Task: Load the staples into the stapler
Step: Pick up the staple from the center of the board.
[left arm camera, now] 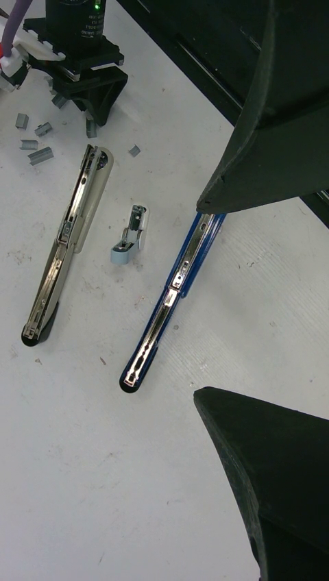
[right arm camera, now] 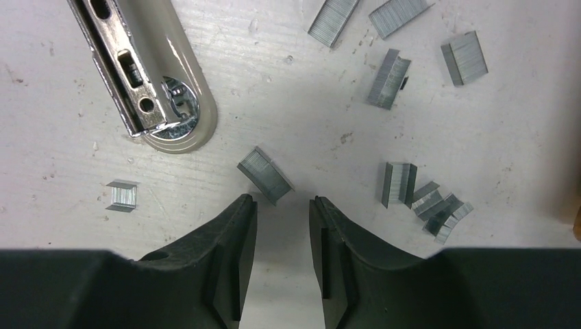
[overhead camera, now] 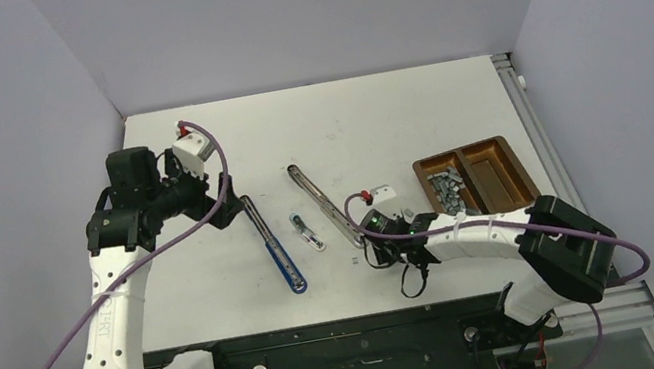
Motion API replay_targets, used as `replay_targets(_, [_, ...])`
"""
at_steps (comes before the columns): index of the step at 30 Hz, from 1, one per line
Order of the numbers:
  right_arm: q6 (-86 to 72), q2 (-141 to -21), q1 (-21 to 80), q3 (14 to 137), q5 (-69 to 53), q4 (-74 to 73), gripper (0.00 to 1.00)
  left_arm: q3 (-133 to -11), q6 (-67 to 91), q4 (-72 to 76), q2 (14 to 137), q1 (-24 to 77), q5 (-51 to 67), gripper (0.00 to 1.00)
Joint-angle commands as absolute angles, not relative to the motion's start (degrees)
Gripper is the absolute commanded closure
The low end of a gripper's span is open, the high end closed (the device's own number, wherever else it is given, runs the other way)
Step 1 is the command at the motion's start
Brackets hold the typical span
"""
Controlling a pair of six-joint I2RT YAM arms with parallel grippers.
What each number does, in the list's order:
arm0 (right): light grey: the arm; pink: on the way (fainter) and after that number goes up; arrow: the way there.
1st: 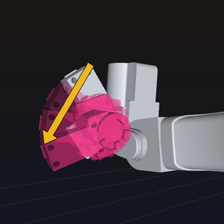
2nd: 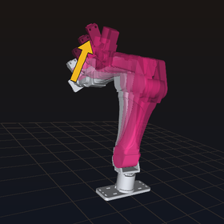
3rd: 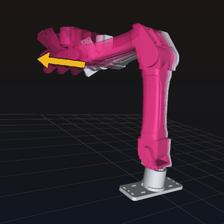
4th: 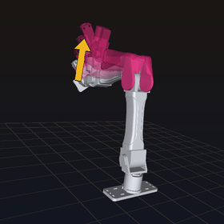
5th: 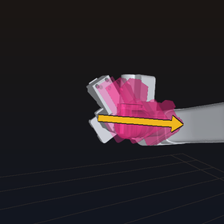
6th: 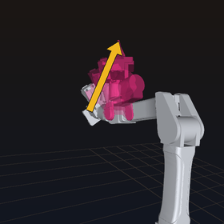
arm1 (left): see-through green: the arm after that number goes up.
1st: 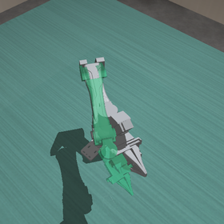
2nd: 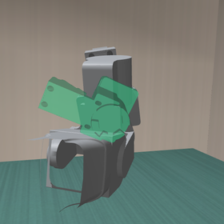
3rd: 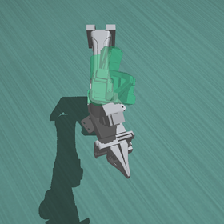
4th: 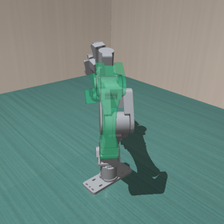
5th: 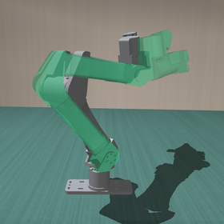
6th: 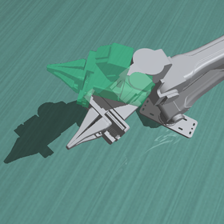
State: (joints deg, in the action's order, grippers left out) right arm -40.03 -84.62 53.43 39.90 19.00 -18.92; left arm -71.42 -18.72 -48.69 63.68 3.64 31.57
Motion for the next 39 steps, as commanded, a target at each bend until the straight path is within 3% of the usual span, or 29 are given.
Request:
replay_targets(1, [-33.24,-83.31,50.96,40.11,16.53,-15.02,0.65,-74.18,-19.36,-48.86,62.65,3.34,32.16,0.04])
replay_targets(5, [-30.59,-83.46,48.21,39.76,11.17,-12.61,0.64,-74.05,-19.01,-48.65,62.67,3.36,32.34,0.04])
replay_targets(14, [-30.17,-84.70,48.69,39.64,11.24,-11.97,0.65,-74.55,-19.01,-48.60,63.02,3.41,32.44,0.04])
replay_targets(31, [-34.30,-87.09,50.17,39.65,15.57,-13.96,0.82,-74.62,-19.60,-48.98,62.50,3.35,33.13,0.04])
replay_targets(36, [-34.08,-86.77,50.03,40.97,14.81,-14.26,0.91,-74.11,-21.98,-48.92,61.25,3.35,37.48,0.04])
replay_targets(39, [-34.06,-84.93,49.40,42.89,12.34,-15.56,0.91,-73.32,-28.20,-49.14,59.78,3.43,41.11,0.04])
